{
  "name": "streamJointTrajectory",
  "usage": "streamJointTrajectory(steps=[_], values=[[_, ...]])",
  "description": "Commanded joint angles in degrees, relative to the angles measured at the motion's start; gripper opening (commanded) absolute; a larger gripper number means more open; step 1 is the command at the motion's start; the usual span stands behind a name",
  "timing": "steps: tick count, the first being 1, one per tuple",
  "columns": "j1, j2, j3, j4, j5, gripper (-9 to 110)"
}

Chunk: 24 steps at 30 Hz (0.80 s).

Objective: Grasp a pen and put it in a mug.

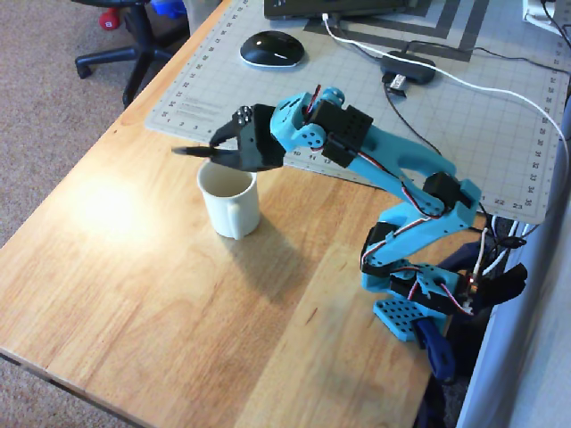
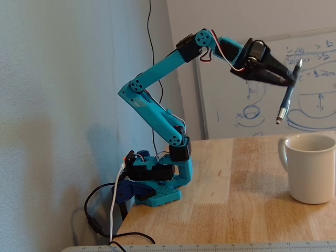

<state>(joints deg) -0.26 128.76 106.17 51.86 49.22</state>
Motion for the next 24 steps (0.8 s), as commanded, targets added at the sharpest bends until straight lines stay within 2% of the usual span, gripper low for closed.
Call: streamJointTrajectory(steps=[1, 6, 17, 24], values=[[-1.05, 2.29, -4.22, -8.88, 18.11, 4], [-1.05, 1.49, -2.46, -18.11, 26.63, 4], [-0.18, 1.58, 14.06, -40.78, 26.72, 4], [2.20, 1.58, 19.42, -45.44, 26.63, 4]])
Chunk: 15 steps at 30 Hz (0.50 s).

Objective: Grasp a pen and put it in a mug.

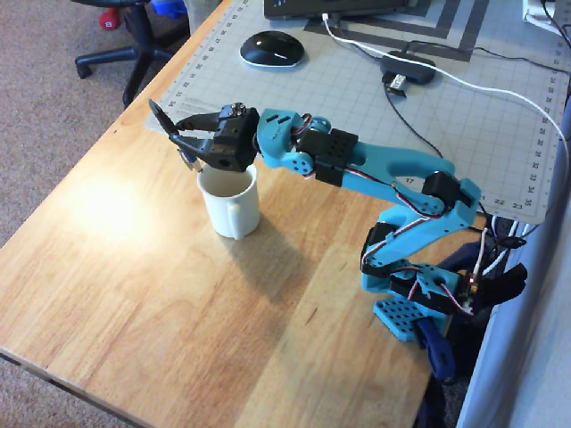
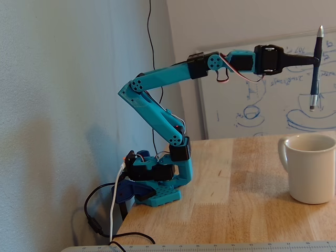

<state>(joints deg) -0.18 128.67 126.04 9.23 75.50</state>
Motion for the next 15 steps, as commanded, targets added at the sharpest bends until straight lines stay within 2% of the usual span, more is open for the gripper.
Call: streamJointTrajectory(steps=[1, 15], values=[[2.99, 1.67, 0.26, -2.81, 0.35, 4], [8.44, 2.46, 10.11, -3.52, 0.44, 4]])
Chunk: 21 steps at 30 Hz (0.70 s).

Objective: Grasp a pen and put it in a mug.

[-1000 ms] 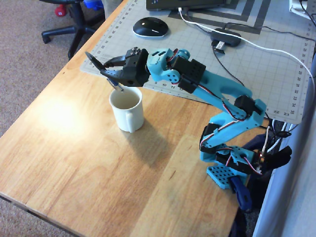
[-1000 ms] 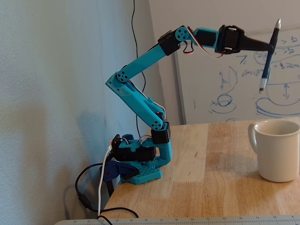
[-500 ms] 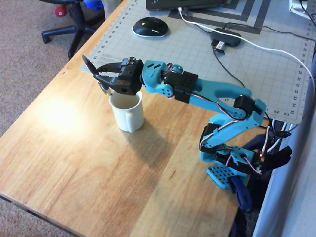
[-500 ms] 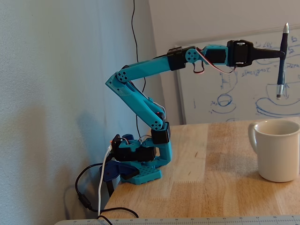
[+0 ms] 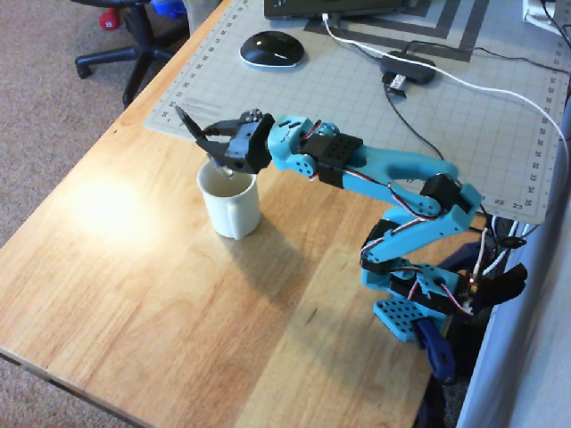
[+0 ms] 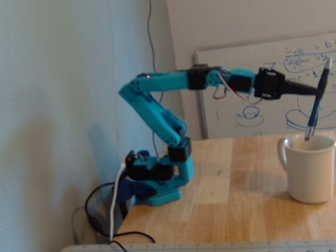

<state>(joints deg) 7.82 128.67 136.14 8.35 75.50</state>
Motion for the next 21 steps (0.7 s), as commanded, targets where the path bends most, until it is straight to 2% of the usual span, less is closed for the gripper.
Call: streamJointTrajectory(steps=[1, 14, 21], values=[[0.44, 2.46, 0.44, -2.64, 0.44, 4], [0.18, 2.55, 5.36, -2.64, 0.44, 5], [-0.35, 2.64, 4.57, -1.93, 0.44, 14]])
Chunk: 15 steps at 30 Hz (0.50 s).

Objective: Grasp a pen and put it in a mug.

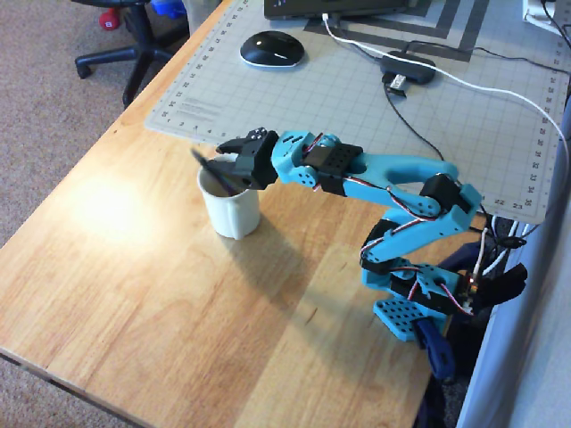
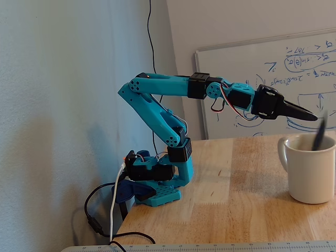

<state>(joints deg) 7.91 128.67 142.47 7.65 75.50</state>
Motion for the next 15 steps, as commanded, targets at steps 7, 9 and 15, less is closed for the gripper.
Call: streamJointTrajectory(steps=[7, 9, 15], values=[[-2.99, 6.06, -3.78, 0.18, -10.02, 12], [-3.60, 7.29, -4.48, 3.16, -18.19, 11], [-4.39, 14.85, -4.57, 13.18, -45.35, 7]])
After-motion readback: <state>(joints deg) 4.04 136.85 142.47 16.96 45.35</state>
